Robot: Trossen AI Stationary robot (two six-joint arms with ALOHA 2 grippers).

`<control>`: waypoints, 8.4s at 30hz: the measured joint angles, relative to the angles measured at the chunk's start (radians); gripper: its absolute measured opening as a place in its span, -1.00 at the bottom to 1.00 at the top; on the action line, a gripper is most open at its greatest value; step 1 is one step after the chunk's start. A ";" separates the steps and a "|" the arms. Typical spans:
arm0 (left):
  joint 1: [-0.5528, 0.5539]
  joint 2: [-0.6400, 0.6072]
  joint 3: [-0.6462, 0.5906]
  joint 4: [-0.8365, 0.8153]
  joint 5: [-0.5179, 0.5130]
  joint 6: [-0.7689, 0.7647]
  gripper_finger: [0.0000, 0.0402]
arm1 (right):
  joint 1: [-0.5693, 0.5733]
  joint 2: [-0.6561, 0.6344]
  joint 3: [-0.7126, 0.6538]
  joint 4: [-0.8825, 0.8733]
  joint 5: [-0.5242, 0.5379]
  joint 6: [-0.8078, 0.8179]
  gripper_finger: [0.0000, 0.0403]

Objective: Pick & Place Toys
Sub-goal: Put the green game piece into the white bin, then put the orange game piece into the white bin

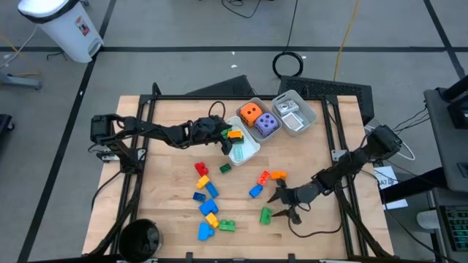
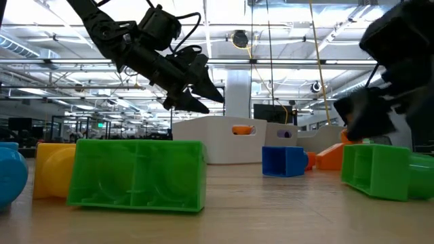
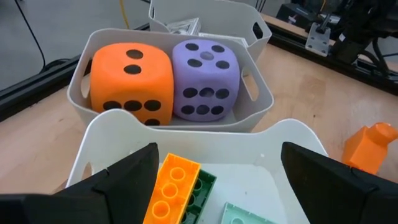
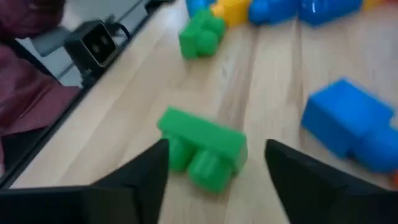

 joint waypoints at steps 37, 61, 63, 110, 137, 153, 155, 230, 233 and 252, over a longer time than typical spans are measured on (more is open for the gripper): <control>-0.010 0.000 0.000 0.013 0.001 0.018 0.69 | -0.219 -0.331 0.170 -0.824 0.206 -0.118 0.22; -0.009 0.000 0.000 0.029 0.000 0.011 0.69 | -0.164 -0.370 -0.175 -0.572 0.258 0.082 -0.20; -0.009 0.000 0.000 0.029 0.000 0.011 0.69 | -0.164 -0.370 -0.181 -0.549 0.257 0.086 -0.30; -0.247 0.302 0.453 -0.041 0.236 0.192 0.63 | -0.358 -0.370 -0.156 0.146 0.076 -0.101 -0.47; -0.231 0.297 0.454 -0.050 0.271 0.140 -0.05 | -0.327 -0.371 -0.156 0.128 0.082 -0.093 -0.42; -0.239 0.290 0.454 -0.025 0.270 0.138 0.33 | -0.325 -0.369 -0.157 0.115 0.022 -0.101 -0.46; -0.238 0.290 0.454 -0.026 0.286 0.138 0.31 | -0.325 -0.369 -0.157 0.120 0.022 -0.109 -0.50; -0.079 0.089 0.169 -0.195 0.084 0.063 0.95 | -0.328 -0.140 -0.130 -0.117 -0.028 -0.023 -0.04; -0.079 0.089 0.169 -0.198 0.084 0.063 0.95 | -0.328 -0.153 -0.119 -0.156 -0.113 0.013 -0.07; -0.085 0.089 0.170 -0.191 0.085 0.063 0.95 | -0.295 -0.085 -0.056 -0.073 0.175 -0.151 0.15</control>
